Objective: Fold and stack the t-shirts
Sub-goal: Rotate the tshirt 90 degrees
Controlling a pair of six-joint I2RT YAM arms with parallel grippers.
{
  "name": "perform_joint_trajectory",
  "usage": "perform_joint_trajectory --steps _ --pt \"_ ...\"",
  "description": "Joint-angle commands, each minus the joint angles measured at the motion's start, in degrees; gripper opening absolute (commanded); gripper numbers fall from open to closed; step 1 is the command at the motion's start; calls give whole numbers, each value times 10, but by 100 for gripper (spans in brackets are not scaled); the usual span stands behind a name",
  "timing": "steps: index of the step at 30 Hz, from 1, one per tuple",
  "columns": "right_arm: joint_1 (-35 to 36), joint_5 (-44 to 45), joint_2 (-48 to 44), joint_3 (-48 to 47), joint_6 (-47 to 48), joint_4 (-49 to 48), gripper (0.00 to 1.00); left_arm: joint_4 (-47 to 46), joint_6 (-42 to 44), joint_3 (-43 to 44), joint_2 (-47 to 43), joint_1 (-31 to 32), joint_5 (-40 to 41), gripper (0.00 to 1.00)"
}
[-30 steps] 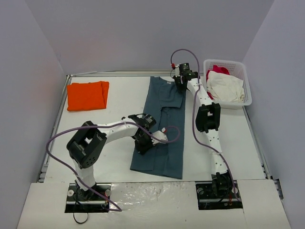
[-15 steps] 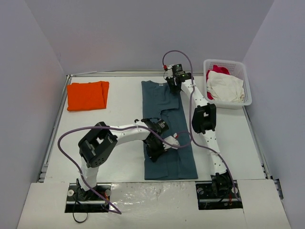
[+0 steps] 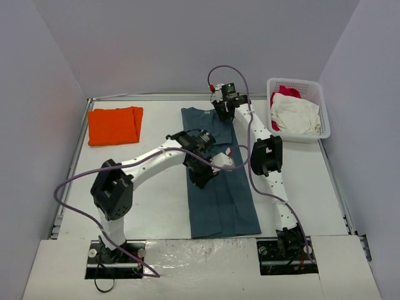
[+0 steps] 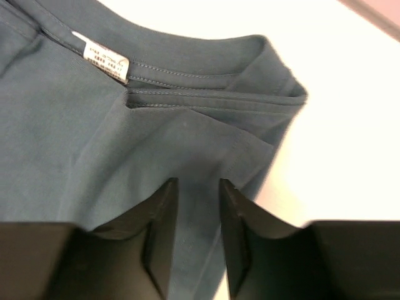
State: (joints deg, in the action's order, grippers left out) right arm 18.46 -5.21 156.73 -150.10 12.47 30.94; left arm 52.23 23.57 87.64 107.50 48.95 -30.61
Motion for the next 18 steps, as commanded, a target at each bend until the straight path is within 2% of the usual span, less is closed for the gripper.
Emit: perform_joint_trajectory --steps 1,3,6,7,8,9,11,12,14,16,18 --pt "0 19 -114 15 8 -27 31 98 44 69 -84 -36 -7 2" --pt "0 20 -137 22 7 -28 34 143 58 89 -111 -64 -16 2" --pt "0 20 -200 86 10 -29 41 134 39 76 -162 -111 -14 3" --pt "-2 23 -236 111 10 -29 40 131 38 58 -177 -129 -21 2" --pt "-3 21 -255 138 10 -28 38 128 36 51 -191 -149 -50 2" --pt "-4 17 -277 171 12 -28 36 134 41 47 -212 -198 -73 2" --pt "-5 3 -333 273 26 -20 25 151 37 57 -233 -251 -116 3" --pt "-4 -1 -367 305 34 -14 14 152 32 62 -237 -311 -136 2" --pt "2 -23 -397 403 58 1 0 144 15 69 -244 -364 -162 2" --pt "10 -37 -442 458 77 26 0 143 3 73 -246 -408 -171 2" --pt "26 -69 -487 530 84 40 0 135 -6 60 -247 -417 -132 2"
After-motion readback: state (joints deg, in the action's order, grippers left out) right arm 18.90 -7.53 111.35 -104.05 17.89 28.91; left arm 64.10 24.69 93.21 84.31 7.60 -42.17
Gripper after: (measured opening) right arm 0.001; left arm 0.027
